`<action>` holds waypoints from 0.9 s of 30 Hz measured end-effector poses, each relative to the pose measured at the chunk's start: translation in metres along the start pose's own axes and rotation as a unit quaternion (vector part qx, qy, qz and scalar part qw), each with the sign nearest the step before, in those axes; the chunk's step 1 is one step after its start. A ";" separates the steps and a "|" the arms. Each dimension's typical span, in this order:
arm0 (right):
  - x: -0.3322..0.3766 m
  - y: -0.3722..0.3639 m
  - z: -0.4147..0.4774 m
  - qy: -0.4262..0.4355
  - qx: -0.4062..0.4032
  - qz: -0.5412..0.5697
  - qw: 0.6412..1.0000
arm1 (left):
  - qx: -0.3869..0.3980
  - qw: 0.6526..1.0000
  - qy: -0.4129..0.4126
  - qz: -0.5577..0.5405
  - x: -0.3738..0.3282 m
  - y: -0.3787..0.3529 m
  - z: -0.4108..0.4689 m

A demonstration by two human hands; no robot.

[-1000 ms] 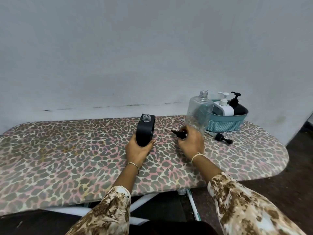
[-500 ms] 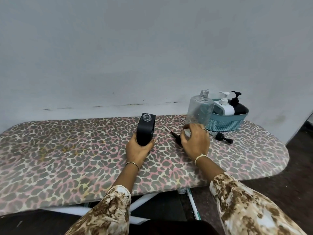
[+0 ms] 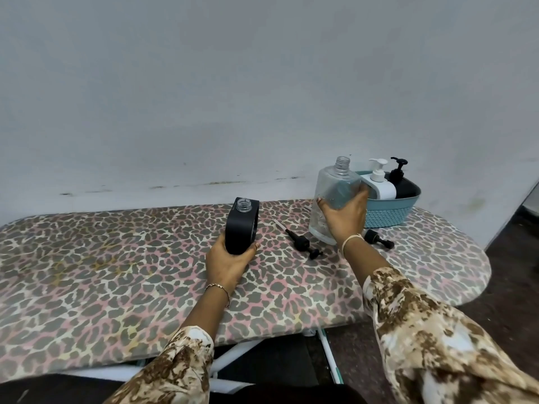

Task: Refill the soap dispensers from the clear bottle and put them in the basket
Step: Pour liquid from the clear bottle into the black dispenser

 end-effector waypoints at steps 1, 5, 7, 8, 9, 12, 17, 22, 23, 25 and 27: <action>-0.003 -0.003 0.002 -0.012 0.009 0.005 1.000 | 0.000 1.000 -0.001 -0.001 0.000 0.000 0.000; -0.004 -0.007 0.006 -0.036 0.017 0.010 0.999 | 0.003 1.000 -0.004 -0.002 -0.002 0.000 0.000; -0.004 -0.010 0.007 -0.038 0.021 0.000 0.999 | 0.004 1.000 -0.006 -0.005 -0.004 0.000 -0.001; -0.003 -0.011 0.007 -0.036 0.023 -0.002 0.999 | 0.005 1.000 -0.006 -0.008 -0.005 0.000 -0.001; -0.002 -0.011 0.006 -0.032 0.026 0.002 0.999 | 0.005 1.000 -0.005 -0.010 -0.005 0.000 -0.001; 0.011 -0.011 0.002 0.010 0.040 0.008 0.999 | 0.008 1.000 -0.005 -0.008 -0.006 0.000 -0.002; 0.057 -0.018 -0.019 0.192 0.079 -0.064 0.976 | 0.010 1.000 0.001 -0.005 -0.003 0.000 -0.001; 0.094 -0.025 -0.045 0.344 0.079 -0.125 0.927 | 0.017 1.000 -0.002 -0.011 -0.004 0.000 -0.001; 0.099 -0.028 -0.050 0.369 0.088 -0.140 0.915 | 0.016 1.000 -0.001 -0.011 -0.004 0.000 -0.001; 0.103 -0.033 -0.060 0.403 0.105 -0.175 0.892 | 0.013 1.000 -0.001 -0.010 -0.002 0.000 0.000; 0.108 -0.034 -0.069 0.435 0.108 -0.200 0.871 | 0.012 1.000 0.001 -0.010 -0.001 0.000 0.000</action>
Point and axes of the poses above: each hand's wrist, its own z-axis towards the middle knuckle, its own y-axis out of the back of the hand, x = y × z, the point moved 9 cm from there along z, towards the middle knuckle, and after that the axes turned 14 degrees about -x, right-handed, at the moved point
